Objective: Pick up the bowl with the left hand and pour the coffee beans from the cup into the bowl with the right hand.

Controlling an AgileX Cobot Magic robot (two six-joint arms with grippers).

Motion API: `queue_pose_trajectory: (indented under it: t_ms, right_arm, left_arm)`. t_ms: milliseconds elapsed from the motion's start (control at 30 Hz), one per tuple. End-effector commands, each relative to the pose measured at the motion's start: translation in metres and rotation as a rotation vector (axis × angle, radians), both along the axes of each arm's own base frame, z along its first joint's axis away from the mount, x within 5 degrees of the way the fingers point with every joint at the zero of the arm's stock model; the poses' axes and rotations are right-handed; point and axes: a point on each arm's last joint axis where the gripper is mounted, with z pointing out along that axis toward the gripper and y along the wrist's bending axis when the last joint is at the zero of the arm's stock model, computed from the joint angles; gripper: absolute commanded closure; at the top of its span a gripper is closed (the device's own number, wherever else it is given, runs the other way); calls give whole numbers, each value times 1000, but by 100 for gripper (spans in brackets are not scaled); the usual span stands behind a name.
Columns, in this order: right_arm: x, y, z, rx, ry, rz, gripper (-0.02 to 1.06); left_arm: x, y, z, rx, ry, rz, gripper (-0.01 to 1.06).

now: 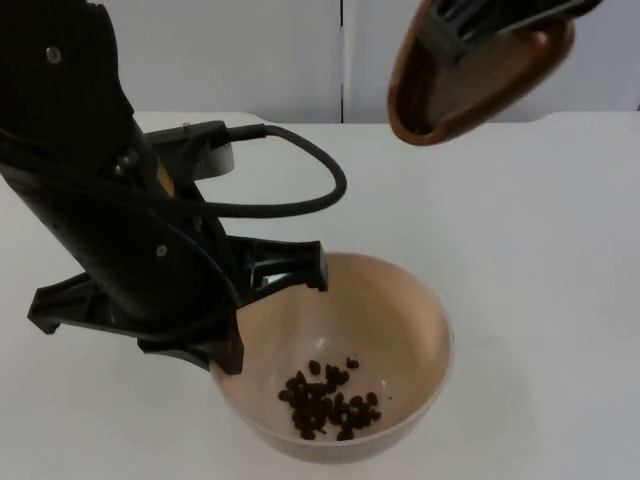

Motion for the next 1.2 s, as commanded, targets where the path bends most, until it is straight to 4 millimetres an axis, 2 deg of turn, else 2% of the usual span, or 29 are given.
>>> queue_pose_trajectory:
  t_ms: [0, 367, 667, 1067, 1167]
  right_arm:
    - [4, -10, 4, 63, 69, -5, 104]
    - [19, -23, -1, 155, 216, -7, 104]
    - [39, -39, -8, 269, 293, -23, 104]
    - [65, -76, -43, 314, 323, -126, 104]
    - [71, -92, -65, 370, 332, -187, 104]
  left_arm:
    - [-2, -1, 1, -6, 2, -1, 105]
    - [-2, -1, 1, 1, 3, -6, 105]
    - [0, 0, 1, 13, -14, -19, 105]
    - [4, 3, 1, 59, -82, -114, 105]
    - [5, 2, 2, 45, -100, -106, 105]
